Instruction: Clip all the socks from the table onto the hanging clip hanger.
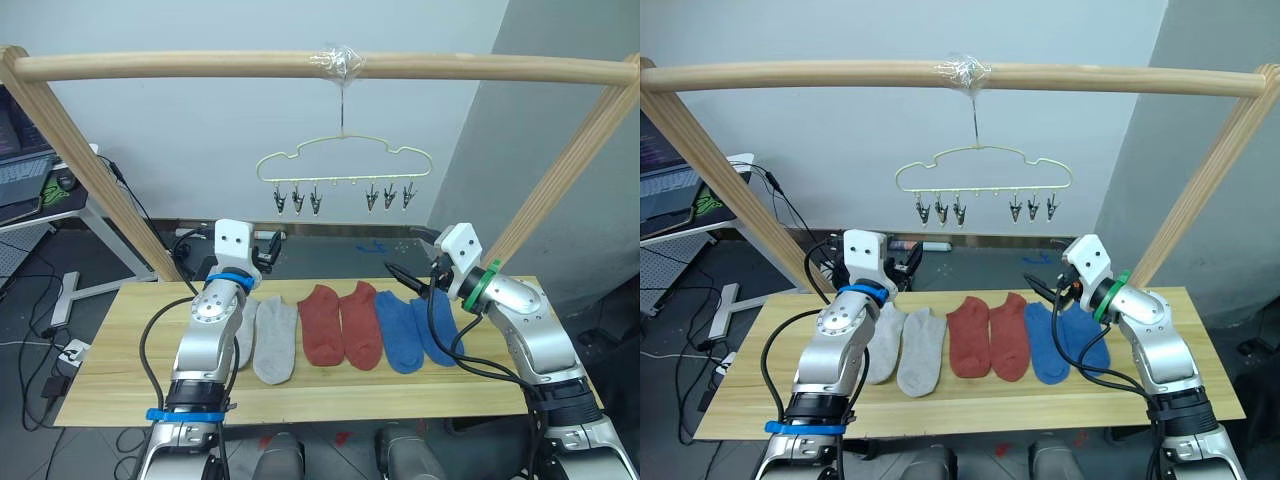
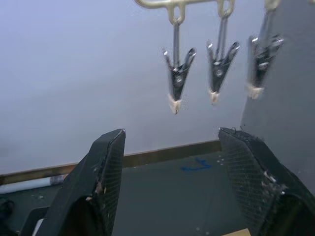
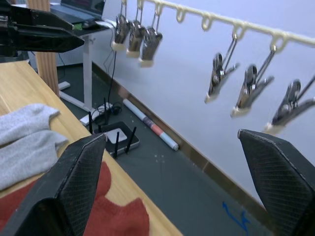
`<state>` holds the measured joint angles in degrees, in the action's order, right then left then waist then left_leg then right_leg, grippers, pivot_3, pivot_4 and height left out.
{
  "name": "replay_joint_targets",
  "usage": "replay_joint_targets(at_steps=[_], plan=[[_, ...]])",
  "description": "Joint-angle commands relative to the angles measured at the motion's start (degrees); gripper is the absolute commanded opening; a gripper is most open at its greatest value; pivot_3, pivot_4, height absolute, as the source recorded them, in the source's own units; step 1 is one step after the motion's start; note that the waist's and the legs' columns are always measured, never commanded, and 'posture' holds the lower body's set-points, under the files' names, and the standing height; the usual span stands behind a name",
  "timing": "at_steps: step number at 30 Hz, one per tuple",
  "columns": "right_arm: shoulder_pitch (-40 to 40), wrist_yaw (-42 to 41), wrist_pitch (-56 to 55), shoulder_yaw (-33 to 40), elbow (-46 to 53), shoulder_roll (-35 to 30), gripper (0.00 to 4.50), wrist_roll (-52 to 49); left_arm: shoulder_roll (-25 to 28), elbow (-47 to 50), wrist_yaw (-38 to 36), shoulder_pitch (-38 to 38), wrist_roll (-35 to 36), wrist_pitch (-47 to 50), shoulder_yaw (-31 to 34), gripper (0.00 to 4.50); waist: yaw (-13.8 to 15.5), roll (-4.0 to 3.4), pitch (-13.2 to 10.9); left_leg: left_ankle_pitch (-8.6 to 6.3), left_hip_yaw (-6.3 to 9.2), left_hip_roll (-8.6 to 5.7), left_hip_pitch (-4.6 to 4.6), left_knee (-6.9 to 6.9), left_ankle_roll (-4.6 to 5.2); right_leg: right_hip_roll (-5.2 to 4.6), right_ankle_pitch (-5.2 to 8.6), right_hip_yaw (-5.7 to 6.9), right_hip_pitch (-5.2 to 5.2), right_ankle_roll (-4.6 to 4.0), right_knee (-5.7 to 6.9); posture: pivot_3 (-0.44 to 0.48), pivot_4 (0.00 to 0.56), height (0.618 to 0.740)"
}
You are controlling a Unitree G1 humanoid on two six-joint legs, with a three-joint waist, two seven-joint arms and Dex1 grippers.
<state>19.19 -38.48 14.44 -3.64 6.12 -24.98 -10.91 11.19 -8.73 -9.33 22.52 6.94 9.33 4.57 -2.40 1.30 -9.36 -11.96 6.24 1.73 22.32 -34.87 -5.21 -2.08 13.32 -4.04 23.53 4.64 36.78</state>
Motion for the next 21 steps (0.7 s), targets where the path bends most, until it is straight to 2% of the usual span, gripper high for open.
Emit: replay_joint_targets(at_steps=[1, 10, 21], plan=[[2.3, -0.2, 2.0, 0.6, 4.5, 0.2, 4.5, -2.0, -2.1, -4.5, 2.5, 4.7, -1.9, -4.9, -0.5, 3.08, -0.1, 0.1, -0.1, 0.0, 0.01, 0.0, 0.02, -0.02, 0.0, 0.0, -0.01, 0.01, 0.0, 0.02, 0.0, -0.088, 0.156, 0.74], [3.2, 0.6, 5.7, 1.2, 7.6, 0.1, 4.5, -3.0, -3.3, -16.4, 5.2, 12.3, -3.5, -12.7, 0.5, 3.08, -1.5, 0.22, -0.6, 0.0, 0.01, 0.0, 0.06, -0.01, 0.0, 0.0, -0.05, 0.0, 0.01, 0.1, -0.02, -0.125, 0.165, 0.74], [4.4, 0.7, 8.2, 2.2, 9.1, -0.6, 4.5, -3.8, -3.2, -17.6, 7.5, 12.8, -3.3, -15.0, 2.1, 3.08, -2.7, 0.25, -1.2, 0.0, 0.02, 0.0, 0.09, 0.0, 0.0, 0.0, -0.12, 0.0, 0.05, 0.23, 0.0, -0.137, 0.171, 0.74]])
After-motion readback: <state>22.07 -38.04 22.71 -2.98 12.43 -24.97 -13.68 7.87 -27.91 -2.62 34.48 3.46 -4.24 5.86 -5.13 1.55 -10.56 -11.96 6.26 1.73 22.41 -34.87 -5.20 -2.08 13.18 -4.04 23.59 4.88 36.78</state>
